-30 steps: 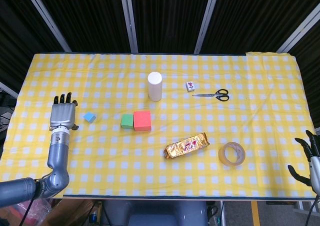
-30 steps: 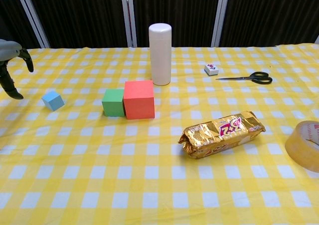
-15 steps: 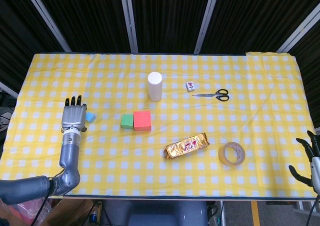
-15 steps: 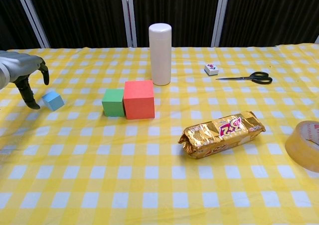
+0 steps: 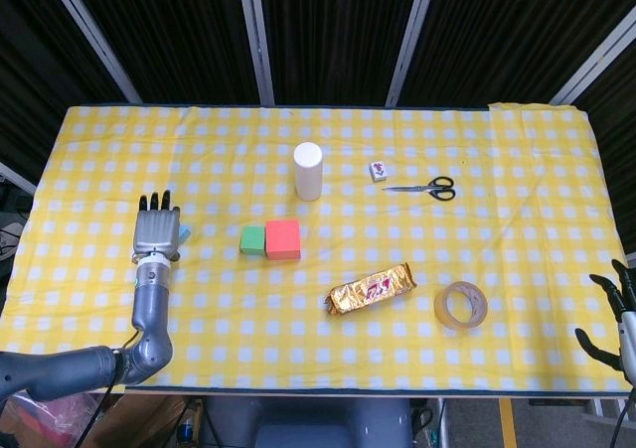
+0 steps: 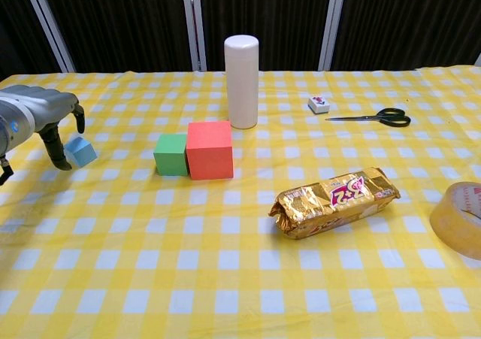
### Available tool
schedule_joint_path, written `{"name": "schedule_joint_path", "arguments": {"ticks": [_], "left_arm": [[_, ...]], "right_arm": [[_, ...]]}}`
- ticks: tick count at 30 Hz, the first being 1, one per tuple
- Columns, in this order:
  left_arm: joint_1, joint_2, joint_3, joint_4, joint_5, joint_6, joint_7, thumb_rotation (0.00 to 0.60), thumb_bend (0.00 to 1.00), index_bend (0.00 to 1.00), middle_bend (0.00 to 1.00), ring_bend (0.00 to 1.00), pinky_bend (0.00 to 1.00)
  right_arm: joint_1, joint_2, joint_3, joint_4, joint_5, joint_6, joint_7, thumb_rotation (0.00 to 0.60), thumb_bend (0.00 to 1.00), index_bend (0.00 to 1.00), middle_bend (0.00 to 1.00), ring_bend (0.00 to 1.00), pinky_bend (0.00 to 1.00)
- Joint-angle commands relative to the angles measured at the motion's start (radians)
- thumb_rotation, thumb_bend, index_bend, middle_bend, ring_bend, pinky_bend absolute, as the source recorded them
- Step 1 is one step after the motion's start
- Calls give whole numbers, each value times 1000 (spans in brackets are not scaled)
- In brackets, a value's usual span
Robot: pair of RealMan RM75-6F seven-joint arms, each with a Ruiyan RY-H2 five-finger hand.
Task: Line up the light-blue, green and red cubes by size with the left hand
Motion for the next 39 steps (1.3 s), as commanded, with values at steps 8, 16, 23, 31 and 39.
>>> {"name": "schedule_joint_path", "arguments": {"ticks": [8,16,23,31,39], "left_arm": [[-17,-55,5,66,16,-26,28,600,153,337,0,0,0],[-21,-66,6,59,19,-11,61,600,154,406,0,0,0],[-22,-56,-2,30,-14,33,125,600,155,423,0,0,0],[-13,-41,-9,9,-50,64,170,600,155,367,0,0,0],[-4,-44,-11,28,-45,47,160,600,155,275,0,0,0]], "right_arm": [[0,1,1,5,6,-5,7,600,317,193,0,23,0],[-5,2,0,7,1,4,14,600,317,193,0,23,0],[-8,4,-2,6,-3,9,18,600,317,193,0,23,0],[-11,5,-3,8,-4,12,26,600,317,193,0,23,0],[-12,4,-3,7,0,8,20,600,317,193,0,23,0]]}}
